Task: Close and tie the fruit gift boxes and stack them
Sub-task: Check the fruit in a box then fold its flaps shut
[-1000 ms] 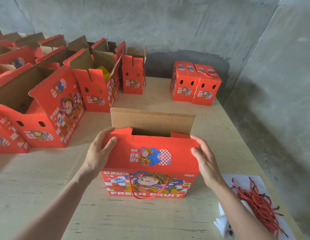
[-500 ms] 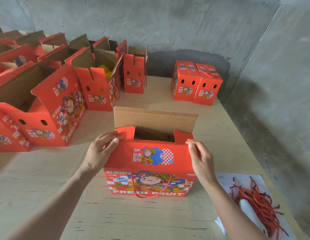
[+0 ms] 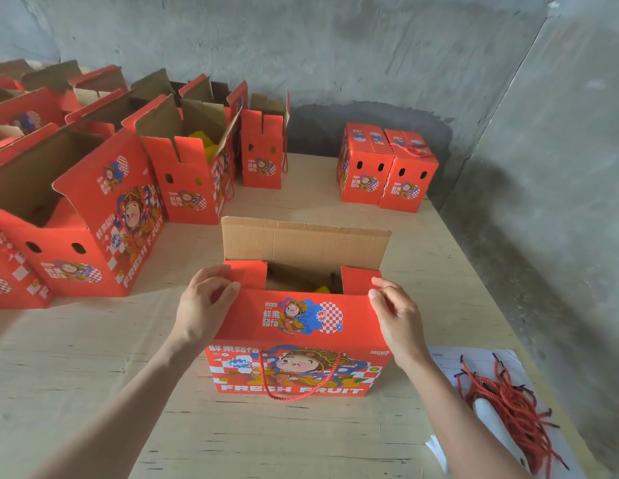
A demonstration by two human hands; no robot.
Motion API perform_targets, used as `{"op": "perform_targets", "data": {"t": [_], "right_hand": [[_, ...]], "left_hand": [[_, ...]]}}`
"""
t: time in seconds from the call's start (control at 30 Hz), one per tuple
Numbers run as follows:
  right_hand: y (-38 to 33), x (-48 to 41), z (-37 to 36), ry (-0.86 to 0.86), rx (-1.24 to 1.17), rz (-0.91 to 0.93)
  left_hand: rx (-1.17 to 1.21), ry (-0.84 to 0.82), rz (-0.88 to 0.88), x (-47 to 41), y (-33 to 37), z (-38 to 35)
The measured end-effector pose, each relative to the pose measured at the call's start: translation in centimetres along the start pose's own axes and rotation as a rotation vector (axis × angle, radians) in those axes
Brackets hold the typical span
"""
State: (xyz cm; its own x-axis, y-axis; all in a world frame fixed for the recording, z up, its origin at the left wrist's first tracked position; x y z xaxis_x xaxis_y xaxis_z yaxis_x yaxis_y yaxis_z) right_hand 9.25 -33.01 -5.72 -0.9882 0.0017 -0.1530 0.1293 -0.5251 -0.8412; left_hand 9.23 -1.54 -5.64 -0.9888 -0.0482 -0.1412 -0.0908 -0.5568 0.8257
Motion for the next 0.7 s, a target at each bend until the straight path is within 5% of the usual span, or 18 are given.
{"op": "perform_targets", "data": {"t": [0.43, 0.7], "right_hand": [[0.5, -0.4, -0.1, -0.089, -0.061, -0.019], [-1.7, -0.3, 0.1, -0.037, 0.288, 0.133]], "left_hand": [[0.177, 0.007, 0.027, -0.6, -1.5, 0.2], [0.109, -0.049, 0.142, -1.1, -2.5, -0.2]]}}
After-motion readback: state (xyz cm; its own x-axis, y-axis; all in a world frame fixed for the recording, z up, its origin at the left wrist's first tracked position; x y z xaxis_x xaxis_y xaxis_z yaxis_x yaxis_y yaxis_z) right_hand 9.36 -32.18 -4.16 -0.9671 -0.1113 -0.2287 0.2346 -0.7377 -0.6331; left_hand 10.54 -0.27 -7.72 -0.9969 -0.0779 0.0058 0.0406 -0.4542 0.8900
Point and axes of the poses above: each hand's wrist, its own x-axis away from the middle knuckle, its own z-axis out of the back of the hand, y = z × x, the point moved 7 cm from there along -x, towards the middle knuckle, and after that the axes turned 12 degrees about -y, right-handed, at the moved point
